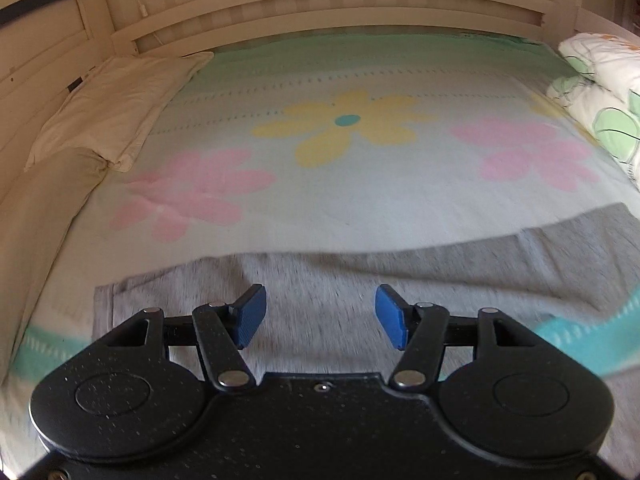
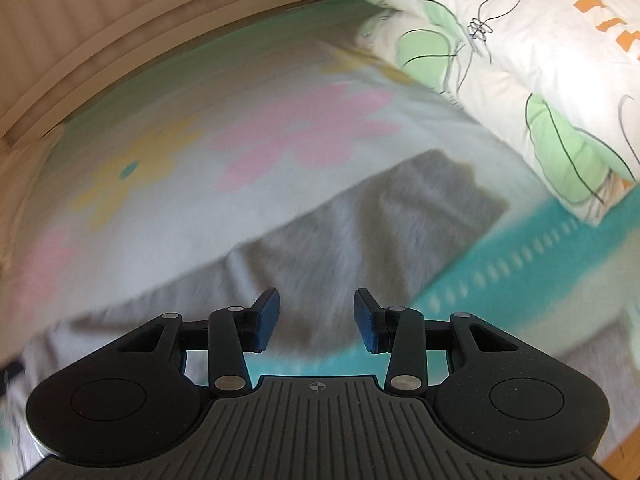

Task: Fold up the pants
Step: 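Move the right tool to the sweatpants cuff and close on it while the left tool reaches the waistband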

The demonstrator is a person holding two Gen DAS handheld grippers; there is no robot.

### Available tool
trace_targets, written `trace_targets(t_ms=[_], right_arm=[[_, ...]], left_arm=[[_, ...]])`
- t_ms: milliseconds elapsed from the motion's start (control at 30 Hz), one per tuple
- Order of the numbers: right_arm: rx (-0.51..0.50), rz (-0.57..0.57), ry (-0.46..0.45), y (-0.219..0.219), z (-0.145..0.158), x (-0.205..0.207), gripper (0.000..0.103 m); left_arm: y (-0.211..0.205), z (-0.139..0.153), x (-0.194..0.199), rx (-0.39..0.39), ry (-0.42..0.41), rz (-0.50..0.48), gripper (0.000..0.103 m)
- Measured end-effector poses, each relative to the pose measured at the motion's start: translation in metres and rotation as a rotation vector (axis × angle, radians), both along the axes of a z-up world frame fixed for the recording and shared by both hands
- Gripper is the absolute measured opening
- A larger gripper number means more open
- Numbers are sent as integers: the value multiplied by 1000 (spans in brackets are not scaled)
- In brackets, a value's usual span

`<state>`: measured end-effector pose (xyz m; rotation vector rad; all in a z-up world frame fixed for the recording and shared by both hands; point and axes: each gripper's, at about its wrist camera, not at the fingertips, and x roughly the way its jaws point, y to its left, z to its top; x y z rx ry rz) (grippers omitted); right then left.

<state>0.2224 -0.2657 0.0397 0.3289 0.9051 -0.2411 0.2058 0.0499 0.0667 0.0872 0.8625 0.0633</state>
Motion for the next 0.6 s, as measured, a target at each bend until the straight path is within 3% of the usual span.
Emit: trace_targets(t_ms=[200, 333, 600], right_arm=[[13, -91, 17, -24, -31, 61, 40], [-8, -119, 47, -27, -49, 92, 40], [8, -239, 93, -38, -84, 138, 42]], left_arm=[[2, -26, 26, -33, 112, -18, 64], [0, -33, 30, -8, 124, -18, 64], [11, -41, 39, -47, 171, 34, 64]])
